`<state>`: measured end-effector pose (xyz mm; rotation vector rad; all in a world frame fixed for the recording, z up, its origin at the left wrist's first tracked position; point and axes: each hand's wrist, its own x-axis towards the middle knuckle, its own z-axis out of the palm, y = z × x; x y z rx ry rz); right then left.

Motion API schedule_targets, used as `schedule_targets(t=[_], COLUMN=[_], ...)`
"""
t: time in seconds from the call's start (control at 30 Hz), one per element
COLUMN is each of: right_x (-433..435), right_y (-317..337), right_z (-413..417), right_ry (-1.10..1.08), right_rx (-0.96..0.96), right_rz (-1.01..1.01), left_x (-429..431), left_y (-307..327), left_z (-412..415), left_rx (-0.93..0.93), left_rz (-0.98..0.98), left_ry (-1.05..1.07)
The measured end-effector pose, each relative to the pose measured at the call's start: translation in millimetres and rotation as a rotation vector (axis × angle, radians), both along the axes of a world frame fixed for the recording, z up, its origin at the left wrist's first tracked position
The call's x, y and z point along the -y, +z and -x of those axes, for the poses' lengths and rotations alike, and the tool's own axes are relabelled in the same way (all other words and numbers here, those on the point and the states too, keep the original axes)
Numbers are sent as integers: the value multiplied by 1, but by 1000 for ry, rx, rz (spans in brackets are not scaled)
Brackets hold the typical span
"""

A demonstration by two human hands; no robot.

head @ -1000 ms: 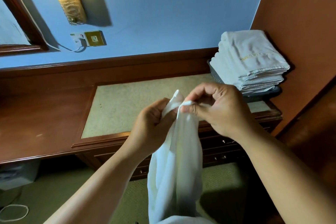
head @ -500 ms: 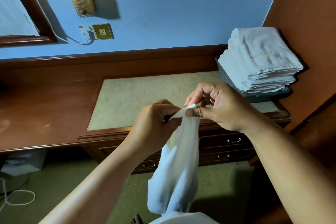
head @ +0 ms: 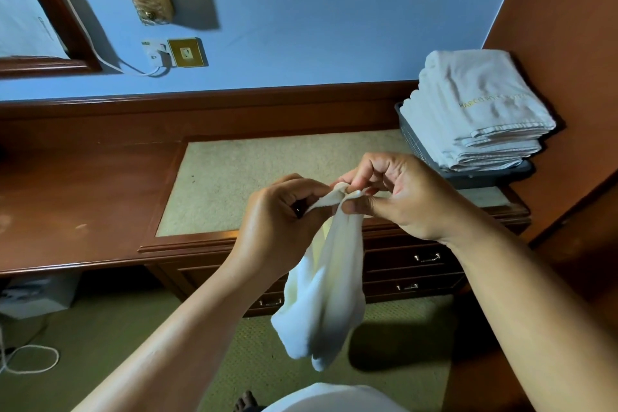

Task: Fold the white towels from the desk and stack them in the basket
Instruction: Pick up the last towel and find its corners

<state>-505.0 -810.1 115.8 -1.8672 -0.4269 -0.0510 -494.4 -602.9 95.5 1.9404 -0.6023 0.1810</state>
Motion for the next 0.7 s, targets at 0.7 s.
schedule_targets(t=[0.7], right_x=[75], right_y=[-26], right_z=[-46], right_ry=[-859], right_rx=[291], right_rz=[-27], left_x=[-69], left_y=[-160], left_z=[-58], left_rx=[-421], left_rz=[-518], left_ry=[479])
